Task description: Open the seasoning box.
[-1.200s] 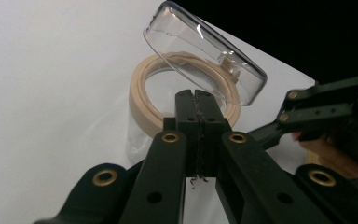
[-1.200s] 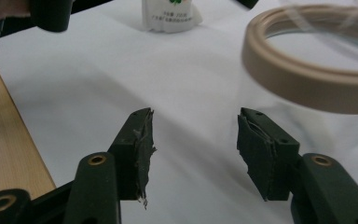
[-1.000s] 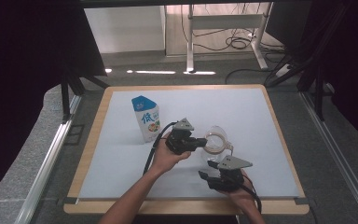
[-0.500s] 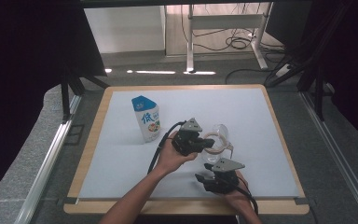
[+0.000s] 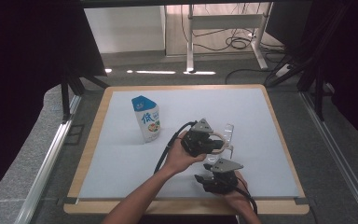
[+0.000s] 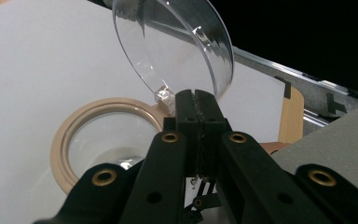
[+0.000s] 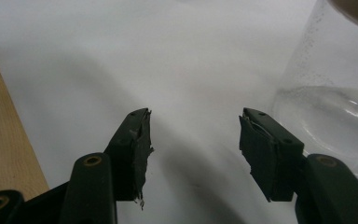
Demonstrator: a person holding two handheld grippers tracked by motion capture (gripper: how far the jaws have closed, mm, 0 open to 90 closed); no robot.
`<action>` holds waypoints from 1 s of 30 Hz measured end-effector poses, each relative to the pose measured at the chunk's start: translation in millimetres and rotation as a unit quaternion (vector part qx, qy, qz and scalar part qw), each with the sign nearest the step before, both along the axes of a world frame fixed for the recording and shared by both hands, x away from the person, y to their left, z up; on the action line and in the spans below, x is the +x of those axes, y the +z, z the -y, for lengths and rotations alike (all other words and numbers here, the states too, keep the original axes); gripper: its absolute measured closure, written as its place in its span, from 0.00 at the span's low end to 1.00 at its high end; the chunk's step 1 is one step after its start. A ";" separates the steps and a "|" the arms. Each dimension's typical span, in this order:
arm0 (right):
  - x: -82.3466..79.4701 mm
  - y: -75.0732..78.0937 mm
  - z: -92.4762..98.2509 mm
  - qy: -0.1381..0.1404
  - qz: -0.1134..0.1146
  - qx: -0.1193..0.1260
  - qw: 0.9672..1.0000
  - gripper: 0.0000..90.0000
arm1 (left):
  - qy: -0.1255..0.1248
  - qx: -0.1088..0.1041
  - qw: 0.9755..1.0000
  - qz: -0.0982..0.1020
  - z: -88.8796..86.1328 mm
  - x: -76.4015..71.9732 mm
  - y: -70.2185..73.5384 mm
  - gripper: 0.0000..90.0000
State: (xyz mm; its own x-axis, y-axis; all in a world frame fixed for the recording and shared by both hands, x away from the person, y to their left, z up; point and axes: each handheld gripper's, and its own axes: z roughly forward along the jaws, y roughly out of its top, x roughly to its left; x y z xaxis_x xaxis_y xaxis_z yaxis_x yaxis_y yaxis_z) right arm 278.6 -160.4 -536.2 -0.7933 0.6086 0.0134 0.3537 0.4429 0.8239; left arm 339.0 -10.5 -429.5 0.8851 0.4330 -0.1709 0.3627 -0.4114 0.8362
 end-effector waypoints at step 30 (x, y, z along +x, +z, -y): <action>1.8 -0.9 -2.6 0.000 -0.001 -0.002 1.000 0.49 | 0.041 -0.015 0.999 -0.001 -64.4 -4.5 -17.2 0.81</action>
